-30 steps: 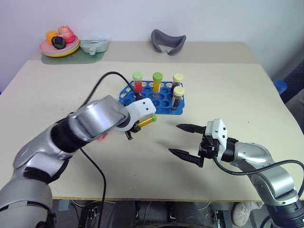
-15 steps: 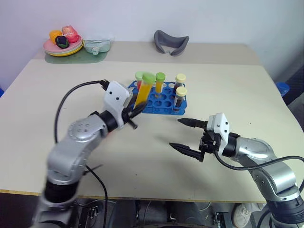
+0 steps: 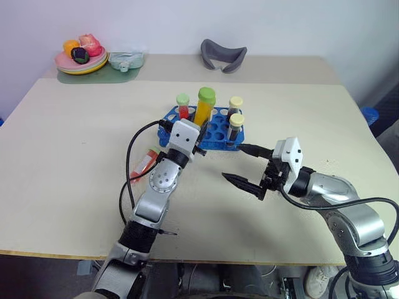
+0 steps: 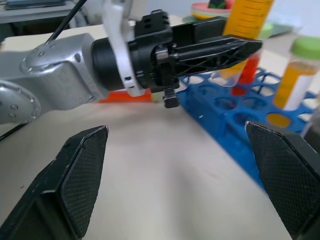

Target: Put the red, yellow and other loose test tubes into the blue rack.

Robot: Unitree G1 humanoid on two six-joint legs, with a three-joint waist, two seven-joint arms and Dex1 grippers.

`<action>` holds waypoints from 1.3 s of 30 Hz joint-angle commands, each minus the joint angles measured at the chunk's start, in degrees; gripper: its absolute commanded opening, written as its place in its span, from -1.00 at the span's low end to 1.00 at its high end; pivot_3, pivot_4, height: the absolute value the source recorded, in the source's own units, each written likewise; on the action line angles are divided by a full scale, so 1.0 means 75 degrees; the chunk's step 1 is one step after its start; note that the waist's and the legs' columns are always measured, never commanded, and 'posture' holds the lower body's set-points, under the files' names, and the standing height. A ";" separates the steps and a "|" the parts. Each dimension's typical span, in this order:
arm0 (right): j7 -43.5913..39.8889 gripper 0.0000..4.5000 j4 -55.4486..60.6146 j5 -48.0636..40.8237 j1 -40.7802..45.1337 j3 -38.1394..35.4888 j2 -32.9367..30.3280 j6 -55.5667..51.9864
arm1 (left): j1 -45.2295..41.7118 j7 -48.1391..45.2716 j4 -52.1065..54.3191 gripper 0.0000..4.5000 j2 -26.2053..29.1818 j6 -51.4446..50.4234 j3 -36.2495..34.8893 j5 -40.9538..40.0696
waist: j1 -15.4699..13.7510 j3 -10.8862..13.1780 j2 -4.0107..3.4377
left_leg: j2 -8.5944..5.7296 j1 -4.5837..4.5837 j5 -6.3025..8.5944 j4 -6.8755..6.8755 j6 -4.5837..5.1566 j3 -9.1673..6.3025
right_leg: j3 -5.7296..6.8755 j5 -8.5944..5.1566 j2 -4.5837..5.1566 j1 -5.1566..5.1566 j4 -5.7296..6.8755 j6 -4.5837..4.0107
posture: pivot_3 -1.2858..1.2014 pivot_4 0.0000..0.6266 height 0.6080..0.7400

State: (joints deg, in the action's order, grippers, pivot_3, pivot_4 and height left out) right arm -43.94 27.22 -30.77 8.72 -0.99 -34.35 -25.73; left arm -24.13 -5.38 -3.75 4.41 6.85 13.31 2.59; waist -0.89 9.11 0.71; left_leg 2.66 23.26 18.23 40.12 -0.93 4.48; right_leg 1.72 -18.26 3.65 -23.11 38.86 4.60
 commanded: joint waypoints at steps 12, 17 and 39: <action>0.0289 1.00 0.0393 -0.0094 -0.0216 -0.0182 0.0077 0.0098 | -0.0404 -0.0506 -0.1590 -0.60 -0.0609 0.1452 -0.0222 -0.0129 | 0.0013 0.0000 0.0000 | 0.0002 -0.0001 0.0000 -0.0001 -0.0001 0.0001 | 0.0002 0.0000 -0.0005 -0.0001 0.0000 0.0000 | 0.03 -0.52 0.92; 0.0287 1.00 0.0362 -0.0091 -0.0172 -0.0163 0.0076 0.0110 | -0.0505 -0.0541 -0.1970 -0.60 -0.0742 0.1549 -0.0270 -0.0101 | 0.0006 0.0000 0.0000 | 0.0001 -0.0001 0.0000 -0.0001 0.0000 0.0001 | 0.0002 0.0000 -0.0005 -0.0001 0.0000 0.0000 | 0.03 -0.52 0.92; 0.0307 1.00 0.0335 -0.0067 -0.0119 -0.0112 0.0119 0.0101 | -0.0865 -0.0062 -0.3176 -0.60 -0.0797 0.2316 -0.0476 0.0402 | 0.0008 0.0000 0.0000 | 0.0001 -0.0001 0.0000 -0.0001 -0.0001 0.0002 | 0.0003 0.0000 -0.0005 -0.0001 -0.0001 0.0000 | 0.03 -0.52 0.92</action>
State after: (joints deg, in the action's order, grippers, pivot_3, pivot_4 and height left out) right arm -41.84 27.49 -30.70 7.25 -0.99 -33.80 -25.71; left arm -29.69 -6.13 -28.13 -1.23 23.07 9.92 5.14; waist -0.83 9.12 0.71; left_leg 2.67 23.25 18.23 40.11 -0.93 4.50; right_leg 1.74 -18.26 3.62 -23.12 38.85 4.61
